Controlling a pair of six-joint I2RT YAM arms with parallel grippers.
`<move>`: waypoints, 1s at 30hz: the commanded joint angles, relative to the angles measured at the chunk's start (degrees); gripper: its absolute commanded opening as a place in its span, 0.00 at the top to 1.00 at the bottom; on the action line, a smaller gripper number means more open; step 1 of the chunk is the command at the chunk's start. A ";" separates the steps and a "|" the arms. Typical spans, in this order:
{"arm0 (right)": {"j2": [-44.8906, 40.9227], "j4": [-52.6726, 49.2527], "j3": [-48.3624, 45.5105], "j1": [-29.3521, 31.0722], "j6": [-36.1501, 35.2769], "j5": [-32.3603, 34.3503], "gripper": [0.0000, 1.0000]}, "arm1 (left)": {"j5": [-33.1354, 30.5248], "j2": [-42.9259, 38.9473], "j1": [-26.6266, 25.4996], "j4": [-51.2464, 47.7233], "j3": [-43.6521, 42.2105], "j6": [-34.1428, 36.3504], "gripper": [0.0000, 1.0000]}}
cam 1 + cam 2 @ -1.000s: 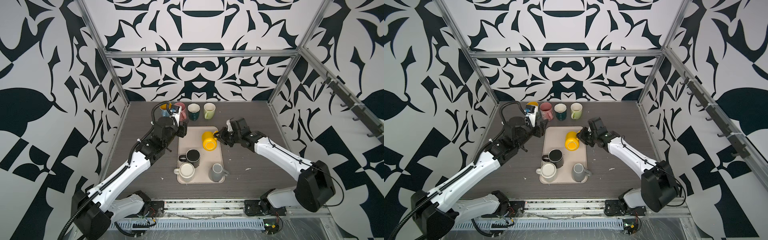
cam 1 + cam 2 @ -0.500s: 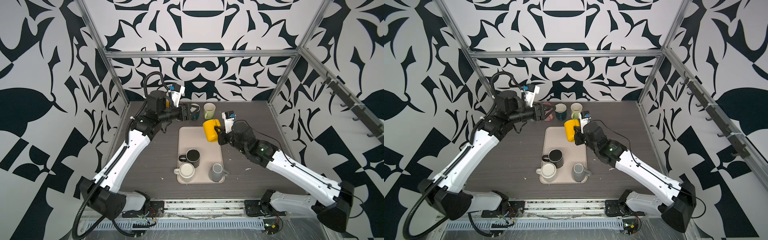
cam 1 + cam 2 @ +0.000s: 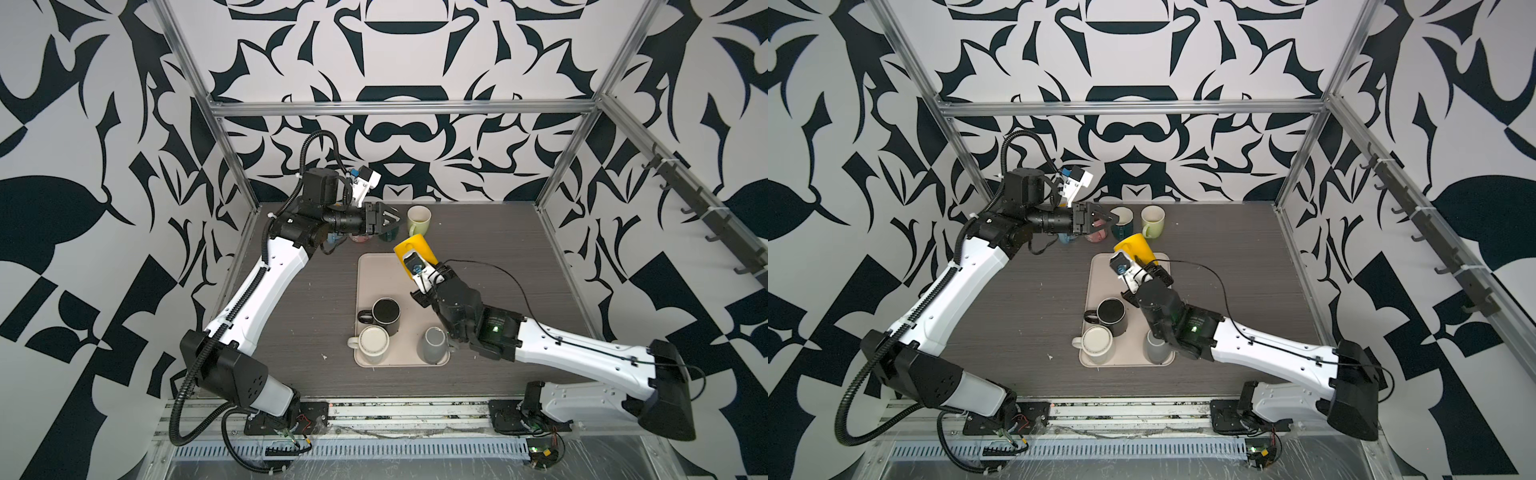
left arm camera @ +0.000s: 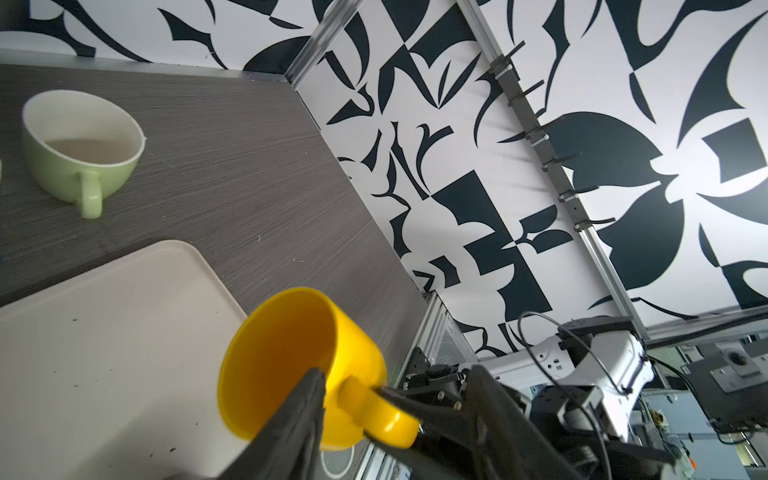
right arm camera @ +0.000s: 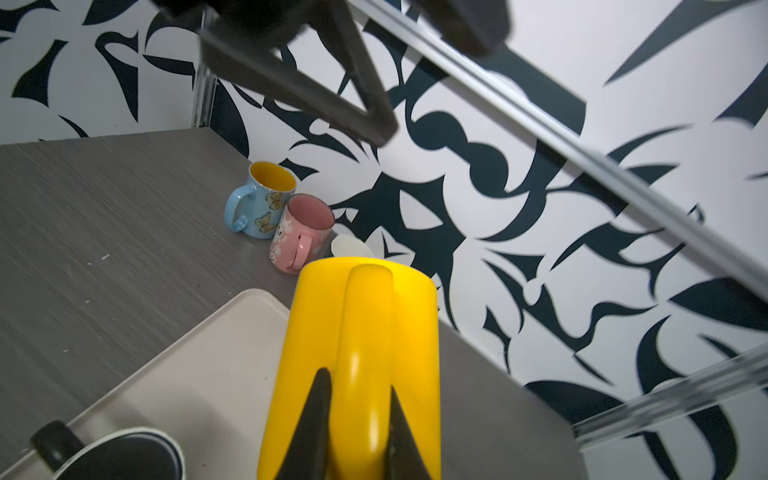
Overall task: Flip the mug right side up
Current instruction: 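Rotate the yellow mug and bring it to the left gripper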
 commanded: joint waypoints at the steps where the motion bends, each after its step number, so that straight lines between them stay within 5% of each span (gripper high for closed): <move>1: 1.54 22.38 -0.37 1.44 -18.01 9.46 1.00 | 2.10 -0.33 0.10 -8.39 3.69 4.99 0.41; 16: 18.32 67.43 -0.34 3.50 -57.56 9.88 1.00 | -5.80 0.37 0.12 -21.29 7.42 11.60 0.41; 30: 20.27 68.61 1.82 3.61 -59.87 8.46 1.00 | -12.66 0.73 0.14 -26.01 7.67 13.31 0.44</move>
